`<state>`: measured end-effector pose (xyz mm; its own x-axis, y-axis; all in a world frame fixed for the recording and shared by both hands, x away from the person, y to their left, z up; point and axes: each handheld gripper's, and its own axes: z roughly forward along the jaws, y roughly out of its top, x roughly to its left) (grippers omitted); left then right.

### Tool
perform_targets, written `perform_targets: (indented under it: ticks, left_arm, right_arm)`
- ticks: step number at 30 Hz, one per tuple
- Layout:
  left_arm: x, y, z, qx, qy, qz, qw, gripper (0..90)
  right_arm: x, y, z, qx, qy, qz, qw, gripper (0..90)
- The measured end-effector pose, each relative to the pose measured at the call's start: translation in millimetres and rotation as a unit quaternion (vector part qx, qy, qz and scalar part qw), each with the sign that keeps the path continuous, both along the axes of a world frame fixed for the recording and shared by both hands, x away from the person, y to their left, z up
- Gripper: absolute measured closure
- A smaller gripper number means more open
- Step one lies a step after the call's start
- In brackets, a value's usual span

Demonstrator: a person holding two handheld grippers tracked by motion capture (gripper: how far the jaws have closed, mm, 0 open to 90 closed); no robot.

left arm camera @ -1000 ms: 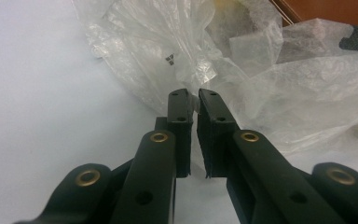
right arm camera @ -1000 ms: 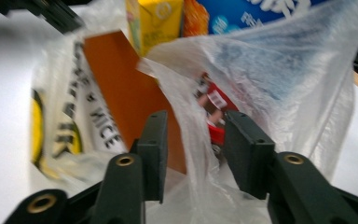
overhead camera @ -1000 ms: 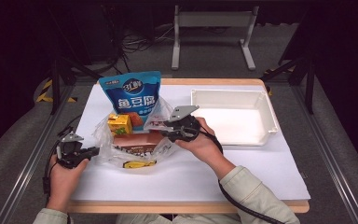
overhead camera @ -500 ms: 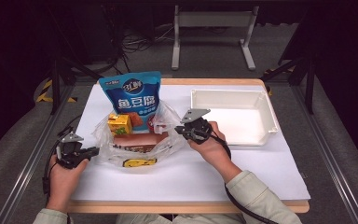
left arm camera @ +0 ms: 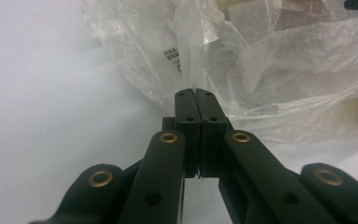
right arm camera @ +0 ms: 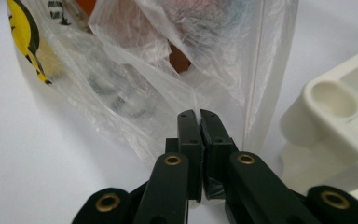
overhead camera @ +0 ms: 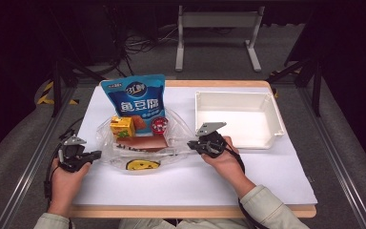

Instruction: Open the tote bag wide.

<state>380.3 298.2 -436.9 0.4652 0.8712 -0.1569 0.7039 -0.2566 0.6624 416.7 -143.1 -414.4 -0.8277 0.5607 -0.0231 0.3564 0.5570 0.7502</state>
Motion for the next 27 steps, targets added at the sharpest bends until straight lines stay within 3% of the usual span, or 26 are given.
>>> perform_targets:
  ticks: [6, 10, 15, 19, 22, 27]
  left_arm:
    - [1.7, -0.4, -0.9, 0.0, 0.005, -0.006, 1.0, 89.9]
    - [3.2, -1.2, -2.4, -0.003, 0.007, -0.005, 1.0, 89.9]
    - [2.4, -1.1, -1.5, -0.007, 0.002, -0.003, 1.0, 87.7]
    - [-4.5, 1.7, 7.5, -0.022, -0.026, 0.003, 0.9994, 77.1]
    - [-11.5, -0.1, 17.3, -0.016, -0.049, 0.005, 0.9987, 74.3]
    - [-23.5, -0.8, 34.6, -0.017, -0.094, 0.003, 0.9954, 70.3]
  right_arm:
    - [0.7, 1.7, -14.7, -0.01, 0.026, 0.002, 0.9996, 88.1]
    - [4.8, 6.3, -24.8, -0.032, 0.049, 0.006, 0.9983, 87.7]
    - [5.9, 6.8, -25.0, -0.028, 0.05, 0.006, 0.9983, 87.1]
    - [5.2, 7.5, -24.5, -0.026, 0.046, 0.006, 0.9986, 87.0]
    - [5.2, 8.4, -24.3, -0.027, 0.044, 0.008, 0.9987, 86.8]
    - [5.1, 9.5, -24.5, -0.027, 0.044, 0.007, 0.9986, 86.7]
